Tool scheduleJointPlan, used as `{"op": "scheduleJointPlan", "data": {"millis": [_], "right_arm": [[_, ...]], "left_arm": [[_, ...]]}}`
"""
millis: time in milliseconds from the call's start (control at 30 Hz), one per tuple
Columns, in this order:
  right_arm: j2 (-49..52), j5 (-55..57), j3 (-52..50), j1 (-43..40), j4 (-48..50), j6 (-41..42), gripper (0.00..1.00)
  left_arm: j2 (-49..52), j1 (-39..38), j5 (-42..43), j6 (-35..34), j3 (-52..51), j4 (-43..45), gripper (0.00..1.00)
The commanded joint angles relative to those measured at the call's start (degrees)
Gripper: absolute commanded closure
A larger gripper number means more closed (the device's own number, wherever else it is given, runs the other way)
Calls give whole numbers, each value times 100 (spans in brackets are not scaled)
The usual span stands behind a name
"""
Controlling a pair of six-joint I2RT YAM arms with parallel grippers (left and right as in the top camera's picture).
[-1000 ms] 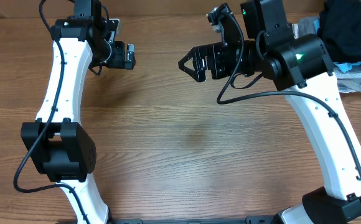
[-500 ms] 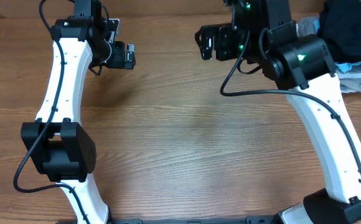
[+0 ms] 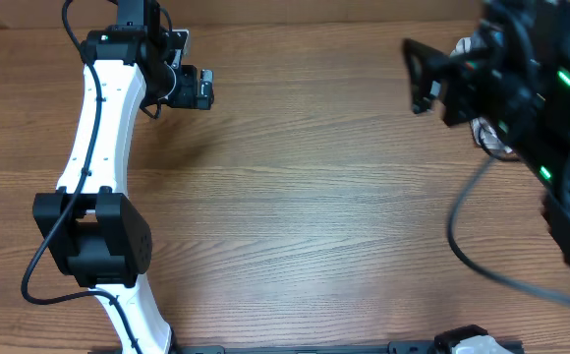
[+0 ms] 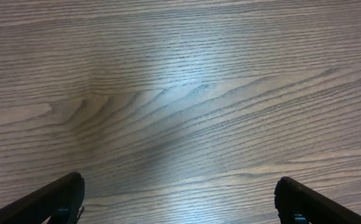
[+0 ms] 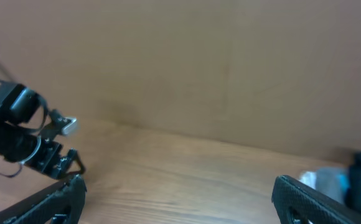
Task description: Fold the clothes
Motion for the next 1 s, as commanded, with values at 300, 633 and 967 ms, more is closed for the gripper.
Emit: {"op": "scheduleJointPlan", "data": {"millis": [300, 633, 967], "right_arm": [[-3314, -197, -5202, -850, 2780, -66, 0], [-5051, -627, -8797, -1143, 5368, -63, 0], [-5995, -509, -10008, -1145, 5842, 190, 0]], "left_arm": [[-66, -37, 4, -20, -22, 20, 0], [-66, -39, 7, -20, -22, 20, 0], [-66, -39, 4, -20, -22, 20, 0]]}}
